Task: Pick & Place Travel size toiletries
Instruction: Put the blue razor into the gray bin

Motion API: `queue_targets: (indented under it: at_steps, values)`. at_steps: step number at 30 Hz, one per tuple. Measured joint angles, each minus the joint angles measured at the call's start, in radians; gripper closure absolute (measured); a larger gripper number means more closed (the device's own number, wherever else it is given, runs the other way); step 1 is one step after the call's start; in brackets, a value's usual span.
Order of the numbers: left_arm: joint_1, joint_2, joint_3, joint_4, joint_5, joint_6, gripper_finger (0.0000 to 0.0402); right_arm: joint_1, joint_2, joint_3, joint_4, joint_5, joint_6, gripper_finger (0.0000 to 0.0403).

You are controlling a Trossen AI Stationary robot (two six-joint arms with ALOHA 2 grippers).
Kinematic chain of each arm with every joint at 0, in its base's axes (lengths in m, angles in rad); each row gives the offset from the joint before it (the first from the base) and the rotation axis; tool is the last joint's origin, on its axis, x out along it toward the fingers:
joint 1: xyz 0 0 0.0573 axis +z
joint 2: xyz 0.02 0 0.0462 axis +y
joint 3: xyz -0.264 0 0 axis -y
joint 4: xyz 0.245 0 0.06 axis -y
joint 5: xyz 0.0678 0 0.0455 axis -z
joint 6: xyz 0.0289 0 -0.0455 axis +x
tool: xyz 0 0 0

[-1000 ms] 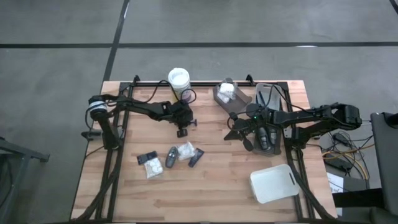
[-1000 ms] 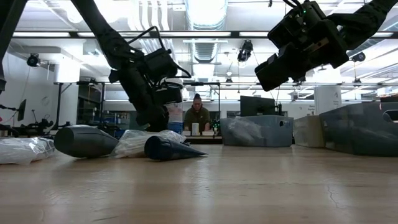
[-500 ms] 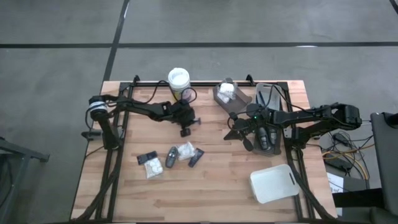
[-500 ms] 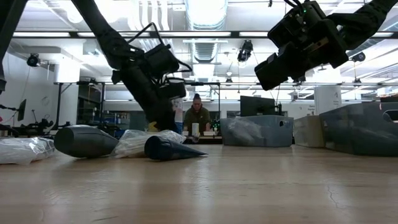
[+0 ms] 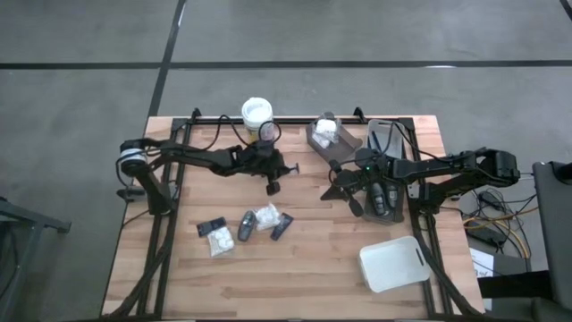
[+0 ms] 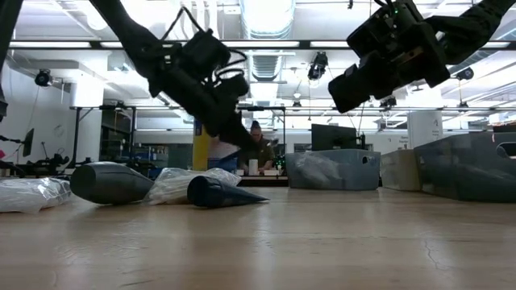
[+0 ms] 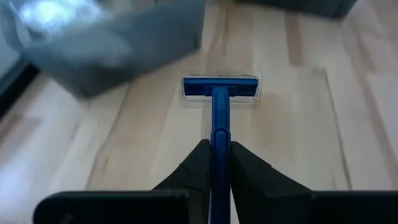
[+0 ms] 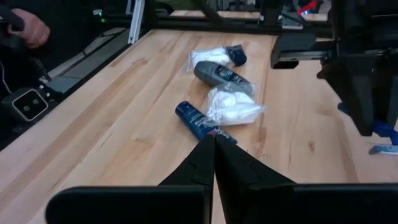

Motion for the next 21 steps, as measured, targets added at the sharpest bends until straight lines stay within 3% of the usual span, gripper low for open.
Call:
queue_targets:
  at_steps: [12,21]
  values:
    - [-0.035,-0.023,0.000,0.271,0.053,-0.041,0.0358,0.000,0.000,0.000,0.049,0.007,0.034,0.0388]
    - [-0.065,-0.023,0.000,0.457,0.081,-0.074,0.0358,0.000,0.000,0.000,0.072,0.009,0.034,0.0332]
